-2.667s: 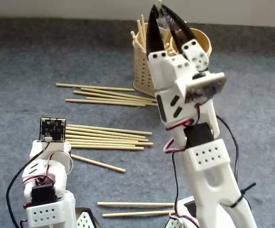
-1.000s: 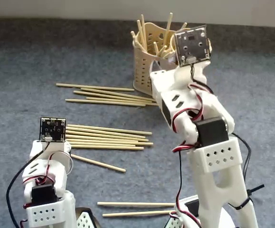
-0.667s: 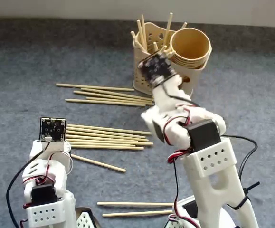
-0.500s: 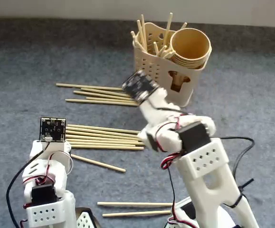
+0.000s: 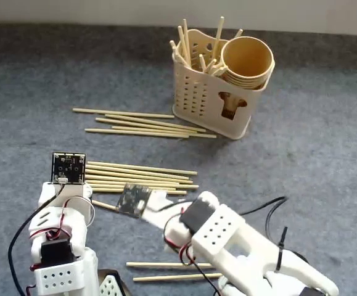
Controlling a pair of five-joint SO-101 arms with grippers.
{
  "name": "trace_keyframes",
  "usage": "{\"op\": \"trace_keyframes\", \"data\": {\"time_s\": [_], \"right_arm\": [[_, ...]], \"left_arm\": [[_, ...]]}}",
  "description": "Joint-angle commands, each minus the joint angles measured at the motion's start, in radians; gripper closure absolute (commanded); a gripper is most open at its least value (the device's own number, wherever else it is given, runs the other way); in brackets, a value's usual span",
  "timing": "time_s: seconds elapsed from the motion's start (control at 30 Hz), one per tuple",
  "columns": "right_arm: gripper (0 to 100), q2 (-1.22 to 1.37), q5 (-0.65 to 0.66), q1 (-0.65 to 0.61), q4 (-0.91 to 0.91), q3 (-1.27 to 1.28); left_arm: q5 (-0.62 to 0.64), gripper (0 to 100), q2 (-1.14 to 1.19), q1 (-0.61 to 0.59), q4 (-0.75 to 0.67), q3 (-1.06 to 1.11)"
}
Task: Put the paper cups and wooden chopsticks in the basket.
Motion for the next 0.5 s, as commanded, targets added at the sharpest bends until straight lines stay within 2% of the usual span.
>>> {"op": "trace_keyframes", "data": {"time_s": [0.0,0.23,0.47], "right_arm": [[80.7,-0.035,-0.069,-0.065,-0.091,0.064],[80.7,-0.03,-0.112,-0.151,-0.196,0.16],[80.7,-0.025,-0.107,-0.156,-0.346,0.302]], "left_arm": [[-0.008,99,-0.002,-0.01,-0.021,0.021],[-0.008,99,-0.002,-0.01,-0.021,0.021],[-0.008,99,-0.002,-0.01,-0.021,0.021]]}}
